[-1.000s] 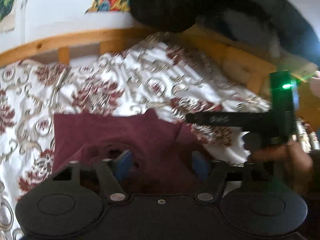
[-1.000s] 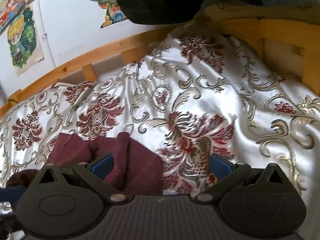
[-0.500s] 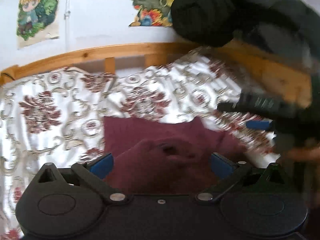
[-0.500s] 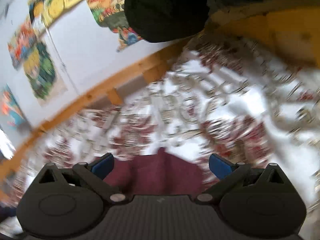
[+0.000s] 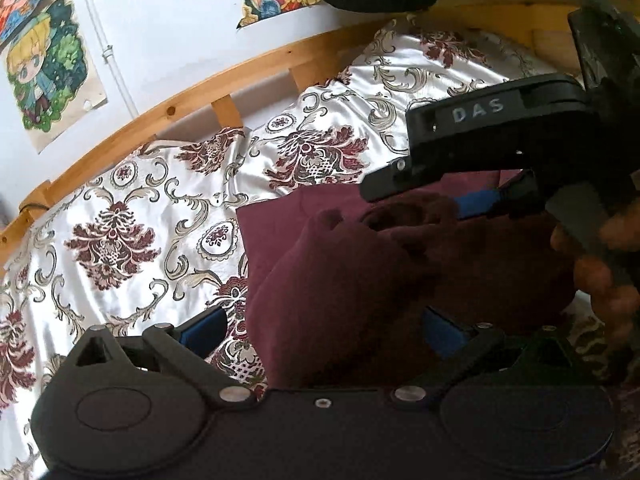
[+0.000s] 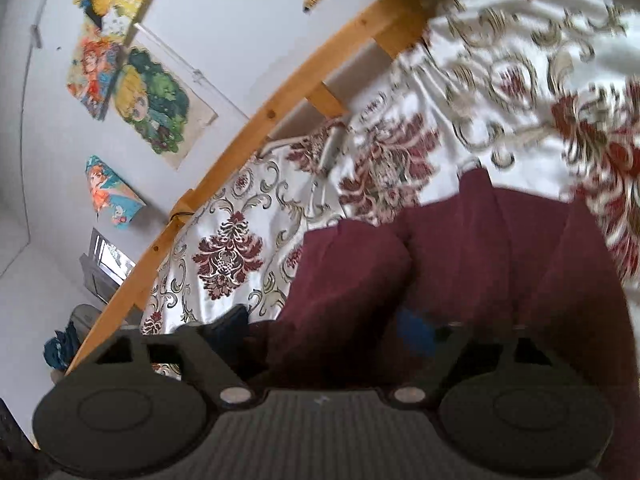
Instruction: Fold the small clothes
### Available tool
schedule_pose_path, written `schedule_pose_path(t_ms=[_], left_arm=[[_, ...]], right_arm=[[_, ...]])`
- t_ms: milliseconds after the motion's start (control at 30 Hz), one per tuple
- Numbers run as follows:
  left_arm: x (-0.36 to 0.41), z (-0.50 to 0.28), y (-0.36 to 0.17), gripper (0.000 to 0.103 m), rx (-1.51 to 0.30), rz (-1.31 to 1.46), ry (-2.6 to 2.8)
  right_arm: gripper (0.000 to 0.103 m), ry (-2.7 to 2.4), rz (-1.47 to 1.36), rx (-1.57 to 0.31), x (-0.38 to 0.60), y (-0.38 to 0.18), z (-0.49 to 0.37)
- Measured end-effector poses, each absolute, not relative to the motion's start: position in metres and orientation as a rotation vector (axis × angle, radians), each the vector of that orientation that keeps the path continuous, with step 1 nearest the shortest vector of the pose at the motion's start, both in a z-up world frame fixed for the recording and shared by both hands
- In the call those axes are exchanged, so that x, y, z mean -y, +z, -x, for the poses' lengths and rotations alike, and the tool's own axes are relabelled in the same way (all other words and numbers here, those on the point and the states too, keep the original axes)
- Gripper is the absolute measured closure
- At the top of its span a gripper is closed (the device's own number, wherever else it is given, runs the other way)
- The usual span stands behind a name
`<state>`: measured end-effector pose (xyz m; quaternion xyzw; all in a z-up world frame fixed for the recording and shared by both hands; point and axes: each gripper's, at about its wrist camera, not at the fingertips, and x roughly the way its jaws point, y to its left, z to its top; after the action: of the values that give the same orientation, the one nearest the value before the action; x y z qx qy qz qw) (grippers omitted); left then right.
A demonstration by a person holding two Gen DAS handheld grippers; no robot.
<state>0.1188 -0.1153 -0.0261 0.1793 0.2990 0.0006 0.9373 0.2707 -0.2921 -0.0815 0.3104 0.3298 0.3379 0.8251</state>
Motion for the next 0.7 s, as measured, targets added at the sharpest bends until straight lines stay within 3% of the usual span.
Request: schedule_pose_path(t_ms=[133,200,267,333,367,467,700], left_arm=[[0.119,-0.116,-0.022,0.013,-0.575,-0.381,-0.025],[0.12,-0.116,-0.02,0.028,-0.564,-0.386,-0.045],[0.123,-0.116,-0.019,0.053,-0.565,-0.394,-0.081],[0.124,-0.117,-0.018,0.064,-0.574,-0.394,-0.106],[0.125,-0.117,-0.018,0.07,-0.575,-0.39,-0.112],[0.125,-0.117,-0.016,0.077,-0.577,-0.37,-0.12],[0.136,-0.112,-0.01,0.081,-0.558,-0.343,-0.163]], right_arm=[[0.047,0.716,-0.705,-0.725,0.296,-0.093,-0.275],[0.059,0.716,-0.713,-0.721,0.296,-0.095,-0.277],[0.068,0.715,-0.71,-0.71,0.296,-0.094,-0.278],[0.081,0.716,-0.706,-0.699,0.295,-0.092,-0.279],[0.082,0.715,-0.702,-0.692,0.295,-0.09,-0.278],[0.085,0.716,-0.676,-0.664,0.296,-0.082,-0.276],[0.089,0.704,-0.585,-0.588,0.312,-0.054,-0.266]])
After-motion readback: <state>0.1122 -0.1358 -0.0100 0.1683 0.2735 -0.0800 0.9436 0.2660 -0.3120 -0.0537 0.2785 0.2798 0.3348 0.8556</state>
